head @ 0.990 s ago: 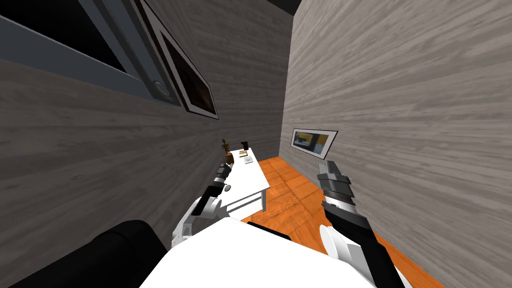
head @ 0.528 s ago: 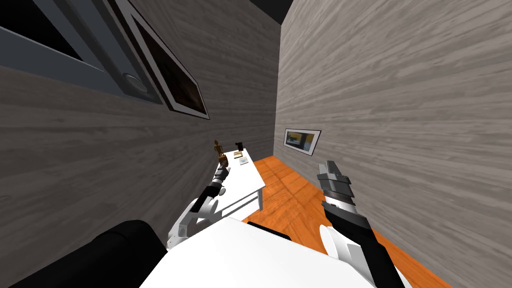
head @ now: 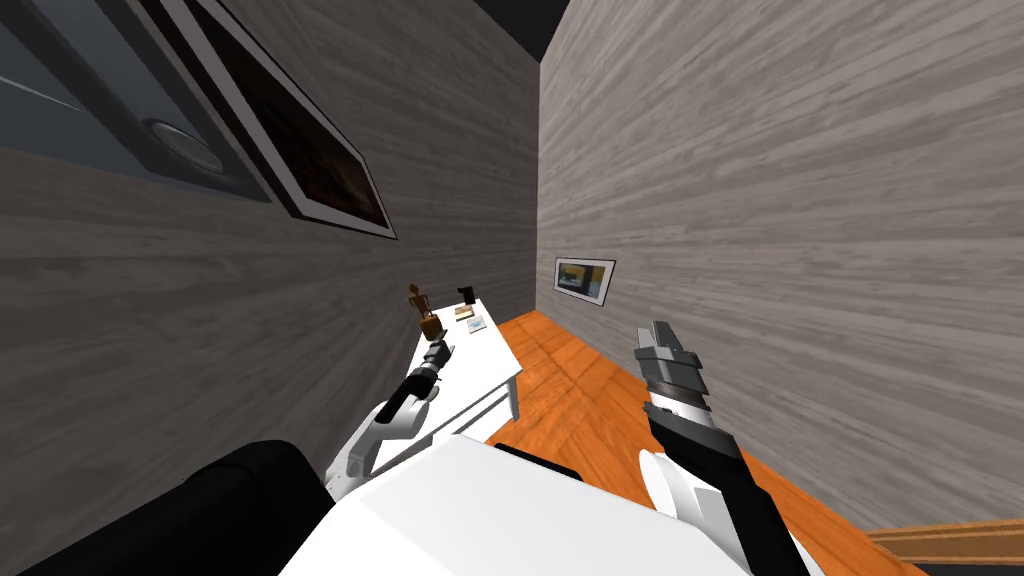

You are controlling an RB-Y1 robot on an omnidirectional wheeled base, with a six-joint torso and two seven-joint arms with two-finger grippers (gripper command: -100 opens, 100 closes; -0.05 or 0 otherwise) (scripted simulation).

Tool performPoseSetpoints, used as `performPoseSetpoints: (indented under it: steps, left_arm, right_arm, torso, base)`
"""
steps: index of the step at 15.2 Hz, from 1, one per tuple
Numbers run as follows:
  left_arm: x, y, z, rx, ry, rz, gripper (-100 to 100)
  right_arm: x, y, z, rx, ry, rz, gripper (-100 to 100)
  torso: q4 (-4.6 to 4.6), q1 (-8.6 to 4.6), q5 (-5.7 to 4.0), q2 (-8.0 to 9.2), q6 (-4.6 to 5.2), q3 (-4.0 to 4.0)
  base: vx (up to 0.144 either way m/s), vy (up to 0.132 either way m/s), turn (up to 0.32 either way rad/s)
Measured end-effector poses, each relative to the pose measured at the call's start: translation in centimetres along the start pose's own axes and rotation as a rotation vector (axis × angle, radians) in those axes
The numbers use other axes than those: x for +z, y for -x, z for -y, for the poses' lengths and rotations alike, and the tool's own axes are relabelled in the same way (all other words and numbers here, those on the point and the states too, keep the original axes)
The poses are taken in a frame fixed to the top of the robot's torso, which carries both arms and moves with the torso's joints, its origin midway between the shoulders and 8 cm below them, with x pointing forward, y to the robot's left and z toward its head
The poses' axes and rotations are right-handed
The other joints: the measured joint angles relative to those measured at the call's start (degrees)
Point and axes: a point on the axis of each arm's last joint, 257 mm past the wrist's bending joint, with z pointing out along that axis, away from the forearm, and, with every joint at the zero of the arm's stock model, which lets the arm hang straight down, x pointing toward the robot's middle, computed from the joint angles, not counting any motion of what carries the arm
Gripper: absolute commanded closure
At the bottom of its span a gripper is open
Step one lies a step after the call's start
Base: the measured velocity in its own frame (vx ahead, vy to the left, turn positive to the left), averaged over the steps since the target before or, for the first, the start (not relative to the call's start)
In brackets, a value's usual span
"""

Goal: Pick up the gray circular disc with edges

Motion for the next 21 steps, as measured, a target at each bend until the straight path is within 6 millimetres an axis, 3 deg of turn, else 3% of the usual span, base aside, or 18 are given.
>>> performPoseSetpoints:
  steps: [9, 11, 18, 21]
  left_arm:
    - [-0.9, 7.5, -7.5, -0.105, 0.241, 0.163, -100]
    - [-2.1, 10.3, -9.9, -0.146, 0.306, 0.219, -100]
    - [-5.1, 15.8, -14.8, -0.243, 0.461, 0.357, -100]
    - [-6.5, 17.0, -16.4, -0.277, 0.512, 0.403, -100]
  right_arm:
    - [0.0, 0.0, 0.0, 0.0, 0.0, 0.0, 0]
    - [0.0, 0.0, 0.0, 0.0, 0.0, 0.0, 0]
    - [0.0, 0.0, 0.0, 0.0, 0.0, 0.0, 0]
    - [0.0, 0.0, 0.0, 0.0, 0.0, 0.0, 0]
  torso:
    - [-0.01, 0.05, 0.01, -0.03, -0.01, -0.02]
    - [-0.01, 0.09, 0.02, -0.03, -0.02, -0.02]
    - [-0.01, 0.1, 0.02, -0.06, -0.03, -0.03]
    - [-0.01, 0.08, 0.02, -0.06, -0.02, -0.04]
  base:
    - [-0.009, 0.004, -0.261]
    - [-0.005, 0.017, -0.193]
    - [-0.002, 0.012, -0.169]
    - [0.0, 0.013, -0.149]
